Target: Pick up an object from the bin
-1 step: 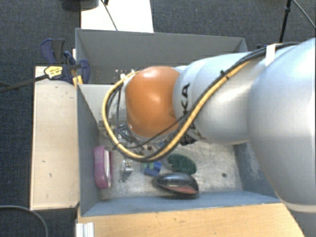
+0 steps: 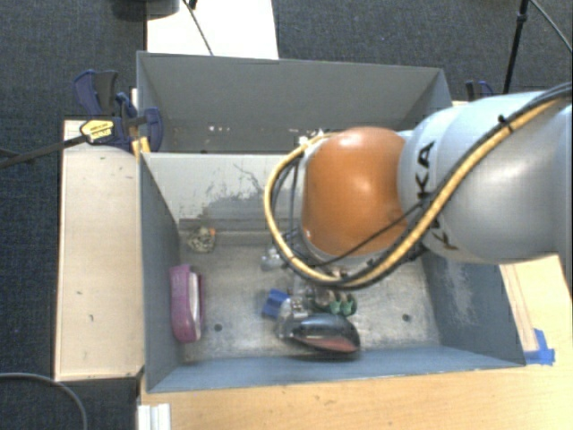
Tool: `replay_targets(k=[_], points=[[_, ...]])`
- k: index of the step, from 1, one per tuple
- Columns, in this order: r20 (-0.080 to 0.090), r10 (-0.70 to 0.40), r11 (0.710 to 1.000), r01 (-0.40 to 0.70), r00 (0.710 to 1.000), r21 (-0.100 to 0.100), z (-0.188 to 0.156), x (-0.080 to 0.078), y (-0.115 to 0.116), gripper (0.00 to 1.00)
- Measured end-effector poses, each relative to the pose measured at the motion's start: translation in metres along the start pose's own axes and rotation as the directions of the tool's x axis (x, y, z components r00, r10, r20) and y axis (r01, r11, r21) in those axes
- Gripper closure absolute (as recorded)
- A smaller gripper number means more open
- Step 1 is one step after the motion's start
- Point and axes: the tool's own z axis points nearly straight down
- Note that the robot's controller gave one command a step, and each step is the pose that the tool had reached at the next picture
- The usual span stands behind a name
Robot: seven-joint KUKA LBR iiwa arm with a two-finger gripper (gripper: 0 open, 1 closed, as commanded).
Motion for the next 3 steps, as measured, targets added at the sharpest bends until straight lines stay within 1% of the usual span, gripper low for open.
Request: replay_targets(k=[1,2,3], points=[[0.0,-0.002,1.0,0.002,1.0,-0.004,0.001,0.0,0.005,1.0],[0.007,-0.113,0.994,0.113,0.994,-0.005,-0.04,-0.019,0.045,1.0],[0.002,-0.106,0.994,0.106,0.994,-0.004,-0.039,-0.018,0.043,0.0]])
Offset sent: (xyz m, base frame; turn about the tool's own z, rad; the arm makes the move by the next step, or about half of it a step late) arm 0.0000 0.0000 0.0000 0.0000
